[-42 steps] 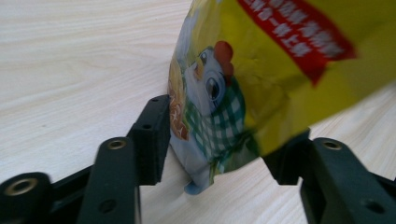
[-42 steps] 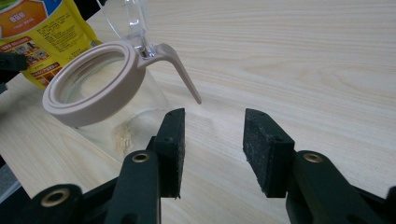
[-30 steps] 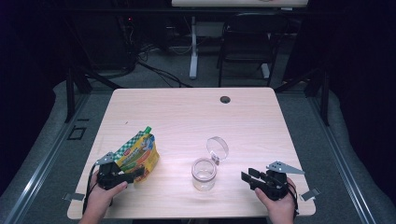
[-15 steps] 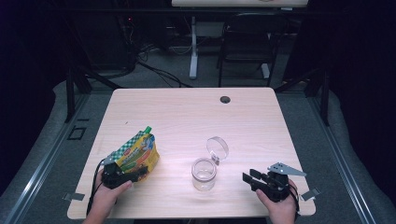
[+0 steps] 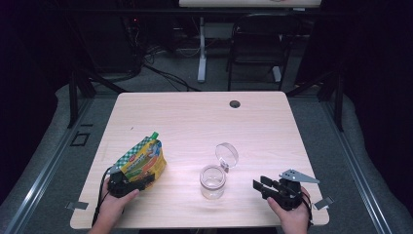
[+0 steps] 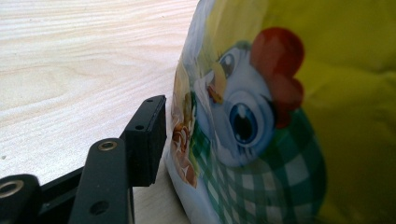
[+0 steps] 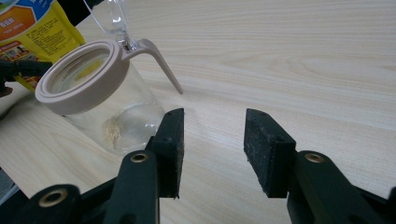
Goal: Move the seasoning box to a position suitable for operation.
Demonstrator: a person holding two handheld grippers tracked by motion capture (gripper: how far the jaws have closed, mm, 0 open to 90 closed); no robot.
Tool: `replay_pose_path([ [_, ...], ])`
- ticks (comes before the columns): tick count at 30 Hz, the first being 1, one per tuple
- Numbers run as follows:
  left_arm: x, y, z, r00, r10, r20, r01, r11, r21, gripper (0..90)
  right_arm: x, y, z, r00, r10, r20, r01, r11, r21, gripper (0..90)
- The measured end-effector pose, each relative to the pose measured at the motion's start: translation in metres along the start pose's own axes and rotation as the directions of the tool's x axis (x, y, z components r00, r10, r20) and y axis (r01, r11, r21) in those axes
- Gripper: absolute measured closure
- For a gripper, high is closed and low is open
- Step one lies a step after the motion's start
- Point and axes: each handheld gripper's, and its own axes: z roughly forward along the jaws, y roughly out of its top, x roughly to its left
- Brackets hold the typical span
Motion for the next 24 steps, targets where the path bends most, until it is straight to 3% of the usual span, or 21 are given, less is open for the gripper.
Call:
replay_pose_path([
  [24, -0.0019, -0.0046, 0.0035, 0.9999, 0.011, -0.006, -0.011, 0.9991, -0.042, 48.9, -0.0005, 0.0, 0.0028, 1.0, -0.005, 0.004, 0.005, 1.0, 0.008, 58.3],
])
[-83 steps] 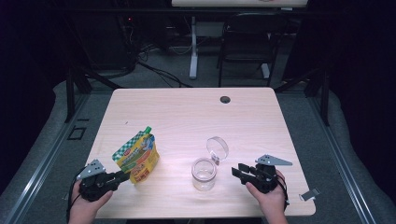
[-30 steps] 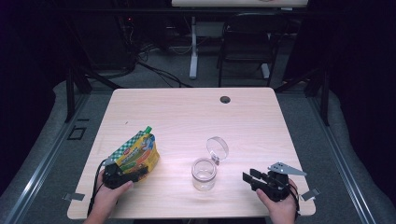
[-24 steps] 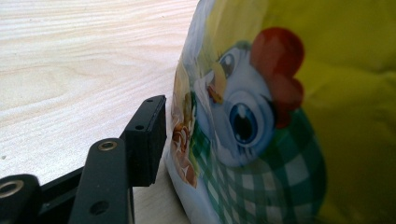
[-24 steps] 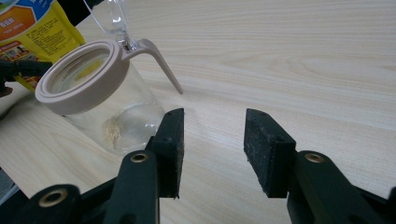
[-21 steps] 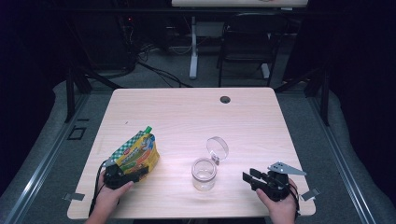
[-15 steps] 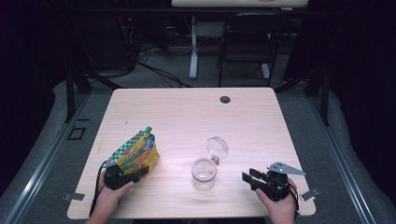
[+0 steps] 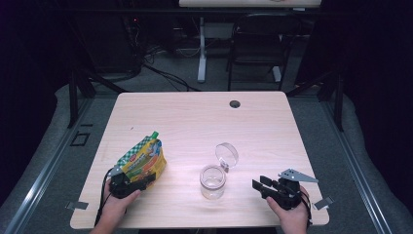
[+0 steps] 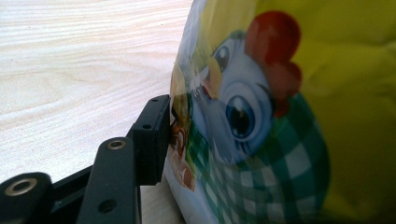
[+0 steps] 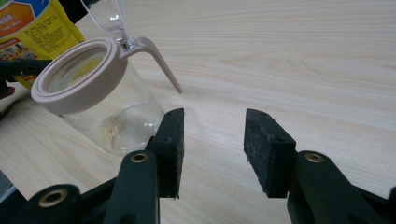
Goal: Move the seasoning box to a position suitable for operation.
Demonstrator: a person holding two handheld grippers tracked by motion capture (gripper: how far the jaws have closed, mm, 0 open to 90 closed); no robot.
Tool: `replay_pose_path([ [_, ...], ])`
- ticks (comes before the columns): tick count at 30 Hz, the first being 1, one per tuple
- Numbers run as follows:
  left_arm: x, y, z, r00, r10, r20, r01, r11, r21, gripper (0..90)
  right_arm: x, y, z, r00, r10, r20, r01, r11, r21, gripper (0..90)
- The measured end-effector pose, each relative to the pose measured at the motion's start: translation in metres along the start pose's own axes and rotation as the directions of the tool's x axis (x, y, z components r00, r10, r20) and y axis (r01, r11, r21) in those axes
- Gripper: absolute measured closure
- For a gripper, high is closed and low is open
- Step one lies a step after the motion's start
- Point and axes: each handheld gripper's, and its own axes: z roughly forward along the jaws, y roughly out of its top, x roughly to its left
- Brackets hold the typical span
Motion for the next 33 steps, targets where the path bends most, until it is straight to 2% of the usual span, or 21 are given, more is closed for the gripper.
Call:
replay_pose_path([
  [11, -0.0019, 0.0, 0.0001, 0.9998, 0.012, -0.016, -0.012, 0.9999, -0.007, 52.0, 0.001, -0.0003, 0.0015, 1.0, -0.006, -0.005, 0.006, 1.0, 0.0, 58.3],
  [18, -0.0042, 0.0015, -0.0007, 0.999, 0.034, -0.03, -0.034, 0.9994, 0.001, 53.5, 0.0012, -0.0005, 0.002, 1.0, -0.009, 0.0, 0.009, 1.0, 0.001, 58.3],
  [23, -0.0028, 0.0028, -0.0026, 0.9993, 0.028, -0.026, -0.028, 0.9996, 0.004, 54.4, 0.0014, -0.0005, 0.002, 0.9999, -0.015, 0.001, 0.015, 0.9999, 0.0, 58.3],
  [33, -0.0034, 0.0057, -0.0056, 0.999, 0.044, -0.013, -0.043, 0.999, 0.007, 55.2, 0.0012, -0.0002, 0.0009, 0.9999, -0.016, 0.006, 0.016, 0.9998, -0.01, 58.3],
])
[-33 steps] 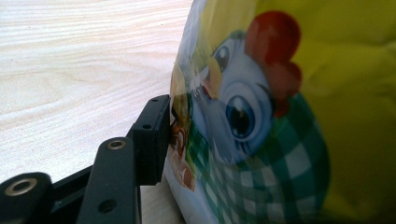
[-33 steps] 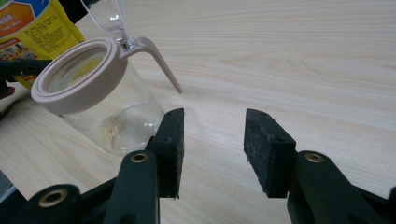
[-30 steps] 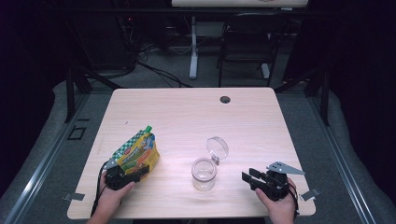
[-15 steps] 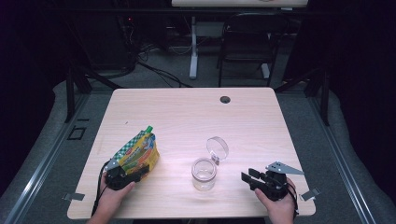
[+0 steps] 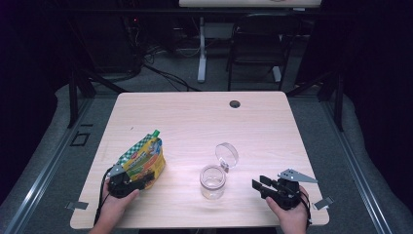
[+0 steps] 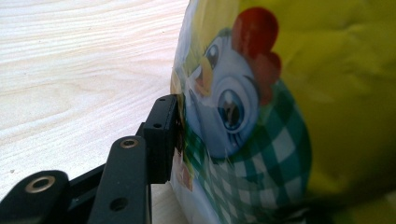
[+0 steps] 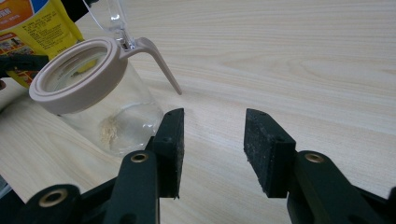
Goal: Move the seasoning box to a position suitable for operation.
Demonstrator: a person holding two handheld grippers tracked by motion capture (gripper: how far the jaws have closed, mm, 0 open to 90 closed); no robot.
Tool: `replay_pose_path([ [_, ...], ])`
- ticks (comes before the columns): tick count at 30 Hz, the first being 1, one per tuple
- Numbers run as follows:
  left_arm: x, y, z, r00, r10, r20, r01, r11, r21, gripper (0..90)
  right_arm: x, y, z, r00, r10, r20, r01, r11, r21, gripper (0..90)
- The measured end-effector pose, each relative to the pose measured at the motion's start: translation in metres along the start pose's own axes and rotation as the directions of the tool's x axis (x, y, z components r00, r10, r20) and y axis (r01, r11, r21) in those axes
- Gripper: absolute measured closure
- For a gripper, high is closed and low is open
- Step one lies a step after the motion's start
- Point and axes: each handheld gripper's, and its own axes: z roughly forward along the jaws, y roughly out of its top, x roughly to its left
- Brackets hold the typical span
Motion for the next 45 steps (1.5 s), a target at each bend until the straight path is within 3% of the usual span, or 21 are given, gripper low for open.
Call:
replay_pose_path([
  [11, -0.01, 0.005, -0.004, 0.9986, 0.034, 0.041, -0.034, 0.9994, -0.007, 55.5, 0.0, 0.0, -0.001, 1.0, -0.007, 0.0, 0.007, 1.0, -0.004, 58.2],
  [20, -0.028, 0.008, -0.005, 0.9918, 0.089, 0.092, -0.089, 0.996, -0.01, 55.5, 0.002, 0.002, -0.002, 0.9987, -0.051, 0.002, 0.051, 0.9985, -0.019, 56.5],
  [27, -0.037, 0.01, -0.008, 0.9862, 0.149, 0.071, -0.15, 0.9887, -0.001, 55.6, 0.007, 0.003, -0.002, 0.9929, -0.118, 0.015, 0.118, 0.992, -0.044, 56.5],
  [32, -0.042, 0.011, -0.01, 0.9812, 0.185, 0.055, -0.185, 0.9827, -0.014, 55.6, 0.01, 0.002, 0.0, 0.9893, -0.145, 0.019, 0.145, 0.9888, -0.032, 56.5],
  [40, -0.051, 0.012, -0.011, 0.9661, 0.258, -0.002, -0.258, 0.9661, 0.005, 55.7, 0.013, 0.004, -0.004, 0.988, -0.154, 0.014, 0.155, 0.9872, -0.039, 56.5],
  [43, -0.055, 0.013, -0.014, 0.9495, 0.311, -0.042, -0.31, 0.9505, 0.015, 55.6, 0.018, 0.006, -0.006, 0.986, -0.167, 0.011, 0.167, 0.9848, -0.048, 56.5],
  [45, -0.057, 0.014, -0.017, 0.9421, 0.33, -0.061, -0.33, 0.944, 0.011, 55.7, 0.02, 0.008, -0.007, 0.9825, -0.186, 0.015, 0.186, 0.9812, -0.051, 56.4],
])
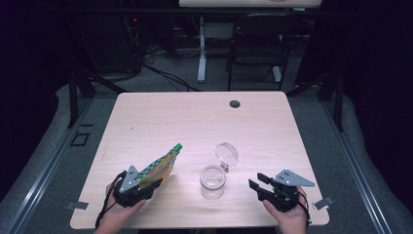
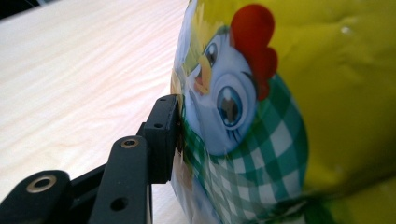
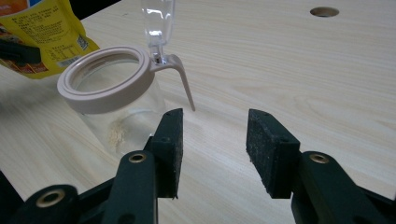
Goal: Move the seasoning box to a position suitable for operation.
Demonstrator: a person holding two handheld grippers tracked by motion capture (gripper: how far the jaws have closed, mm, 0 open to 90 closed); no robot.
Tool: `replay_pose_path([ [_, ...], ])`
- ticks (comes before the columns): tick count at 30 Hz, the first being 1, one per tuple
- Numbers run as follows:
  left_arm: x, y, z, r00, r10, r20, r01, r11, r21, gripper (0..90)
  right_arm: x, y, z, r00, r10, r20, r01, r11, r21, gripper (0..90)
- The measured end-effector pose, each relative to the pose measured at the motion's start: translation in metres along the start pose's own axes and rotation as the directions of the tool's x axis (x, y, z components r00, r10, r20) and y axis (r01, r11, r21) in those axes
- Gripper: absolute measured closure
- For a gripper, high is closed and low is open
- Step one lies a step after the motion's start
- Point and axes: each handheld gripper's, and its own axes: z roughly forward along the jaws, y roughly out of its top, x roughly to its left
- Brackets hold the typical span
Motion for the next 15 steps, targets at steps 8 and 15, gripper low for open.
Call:
replay_pose_path([
  [8, -0.01, 0.004, -0.006, 0.9838, 0.148, -0.101, -0.145, 0.9887, 0.037, 55.7, 0.002, 0.0, 0.004, 1.0, -0.008, 0.004, 0.008, 1.0, 0.002, 55.9],
  [15, -0.018, 0.007, -0.001, 0.9601, 0.232, -0.156, -0.224, 0.9724, 0.065, 55.7, -0.003, -0.004, 0.005, 0.9998, 0.018, 0.005, -0.018, 0.9998, 0.008, 55.5],
])
